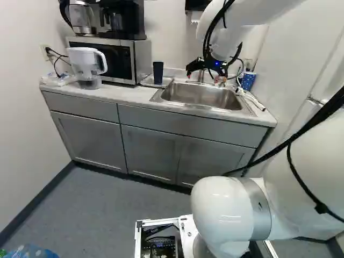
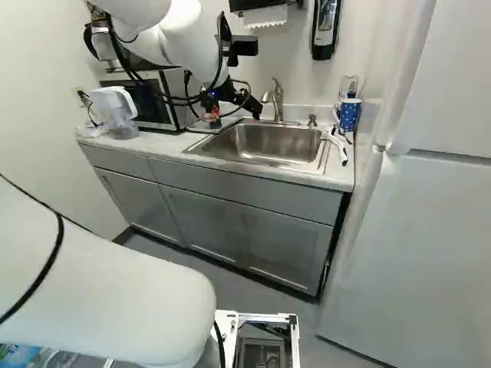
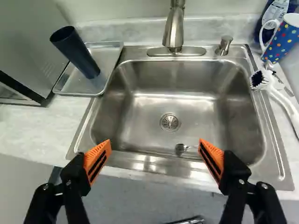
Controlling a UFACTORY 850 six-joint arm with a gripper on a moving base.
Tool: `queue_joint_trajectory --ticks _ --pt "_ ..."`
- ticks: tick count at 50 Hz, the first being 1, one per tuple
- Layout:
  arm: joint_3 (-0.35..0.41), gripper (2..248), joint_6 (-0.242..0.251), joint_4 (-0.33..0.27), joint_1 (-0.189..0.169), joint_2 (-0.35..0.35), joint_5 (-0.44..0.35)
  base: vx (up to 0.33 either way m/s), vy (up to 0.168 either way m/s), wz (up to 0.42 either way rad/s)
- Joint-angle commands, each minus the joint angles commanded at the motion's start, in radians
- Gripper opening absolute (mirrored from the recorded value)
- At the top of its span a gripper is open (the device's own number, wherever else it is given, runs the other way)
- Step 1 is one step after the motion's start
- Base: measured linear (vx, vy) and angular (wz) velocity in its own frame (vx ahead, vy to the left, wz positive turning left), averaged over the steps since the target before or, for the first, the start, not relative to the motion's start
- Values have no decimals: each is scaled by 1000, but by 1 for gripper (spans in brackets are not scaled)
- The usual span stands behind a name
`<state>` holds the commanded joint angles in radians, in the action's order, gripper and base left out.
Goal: Rinse the cup and place it in the tray
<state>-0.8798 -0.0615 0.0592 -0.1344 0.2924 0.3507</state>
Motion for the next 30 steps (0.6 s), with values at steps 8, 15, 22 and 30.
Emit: queue_joint_trajectory --ticks 8,15,22,30 --pt "0 247 0 0 0 0 0 -96 -1 1" --pt "0 247 0 0 0 0 0 -95 0 2" --pt "0 247 0 0 0 0 0 -95 -1 2" --pt "0 247 0 0 0 0 0 -90 -3 1"
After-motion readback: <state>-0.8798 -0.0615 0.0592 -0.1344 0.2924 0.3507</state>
